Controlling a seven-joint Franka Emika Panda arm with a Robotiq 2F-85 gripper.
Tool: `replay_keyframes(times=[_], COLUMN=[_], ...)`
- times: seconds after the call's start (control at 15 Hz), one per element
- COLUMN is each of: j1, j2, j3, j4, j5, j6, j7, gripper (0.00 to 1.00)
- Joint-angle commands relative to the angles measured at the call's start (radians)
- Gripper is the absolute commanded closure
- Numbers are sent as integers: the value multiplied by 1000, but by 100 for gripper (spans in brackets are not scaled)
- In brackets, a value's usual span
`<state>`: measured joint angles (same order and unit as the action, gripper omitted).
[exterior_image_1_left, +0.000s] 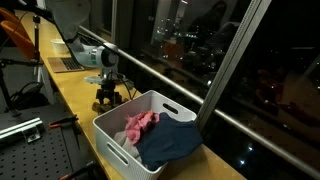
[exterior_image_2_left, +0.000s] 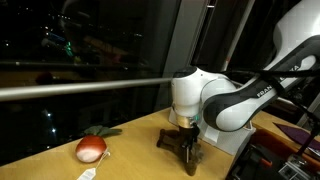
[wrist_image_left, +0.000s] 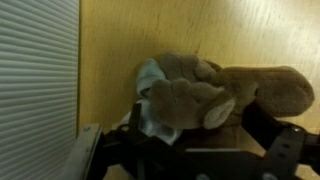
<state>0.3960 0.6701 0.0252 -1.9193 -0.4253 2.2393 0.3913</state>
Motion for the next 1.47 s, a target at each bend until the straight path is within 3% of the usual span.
replay_keyframes(times=[0.0,0.4,0.47,0.6,1.2,1.4], j1=[-34,-86,-89,-87,-20,14], j2=[46,146,145,136,40,-29], j3=[-7,-9,-6,-4,-13,-17], j4=[-10,7,8,3,0,0], j5=[-3,16,24,35,25,7], j6=[110,283,285,285,163,73], j7=[-46,-162,-183,-213,-199,-174], gripper=[0,2,26,31,100,100])
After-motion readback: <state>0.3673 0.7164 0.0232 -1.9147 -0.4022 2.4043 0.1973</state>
